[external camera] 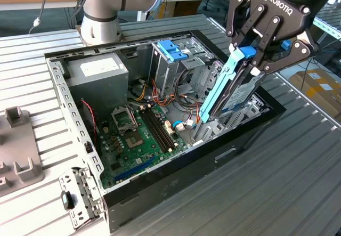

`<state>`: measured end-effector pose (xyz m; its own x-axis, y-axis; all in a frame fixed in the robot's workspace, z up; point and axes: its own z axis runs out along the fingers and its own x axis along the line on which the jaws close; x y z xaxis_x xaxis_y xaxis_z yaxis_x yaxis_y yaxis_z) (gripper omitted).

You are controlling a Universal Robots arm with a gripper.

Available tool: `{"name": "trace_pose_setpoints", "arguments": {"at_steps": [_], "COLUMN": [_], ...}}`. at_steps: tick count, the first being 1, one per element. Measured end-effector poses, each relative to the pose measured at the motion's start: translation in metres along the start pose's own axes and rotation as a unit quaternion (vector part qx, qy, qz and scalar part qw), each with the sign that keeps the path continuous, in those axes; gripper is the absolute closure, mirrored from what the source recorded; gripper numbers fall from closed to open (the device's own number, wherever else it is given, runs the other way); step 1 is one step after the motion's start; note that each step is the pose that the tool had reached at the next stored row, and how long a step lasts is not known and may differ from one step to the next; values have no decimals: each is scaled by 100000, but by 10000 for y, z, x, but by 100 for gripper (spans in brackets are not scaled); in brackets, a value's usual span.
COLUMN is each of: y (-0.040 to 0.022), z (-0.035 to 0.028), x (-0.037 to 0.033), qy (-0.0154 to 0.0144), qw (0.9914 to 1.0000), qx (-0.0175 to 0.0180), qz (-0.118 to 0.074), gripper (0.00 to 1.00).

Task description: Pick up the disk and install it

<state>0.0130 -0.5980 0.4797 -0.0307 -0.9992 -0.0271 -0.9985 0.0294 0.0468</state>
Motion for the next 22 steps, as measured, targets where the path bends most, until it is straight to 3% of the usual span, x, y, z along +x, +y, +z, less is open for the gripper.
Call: {"name": "trace_pose_setpoints", "arguments": {"at_steps": [22], "y": [-177], "z": [27], "x": [16], "qy": [0], "qw": [100000], "qx": [-26], "qz": [4], "gripper": [63]}}
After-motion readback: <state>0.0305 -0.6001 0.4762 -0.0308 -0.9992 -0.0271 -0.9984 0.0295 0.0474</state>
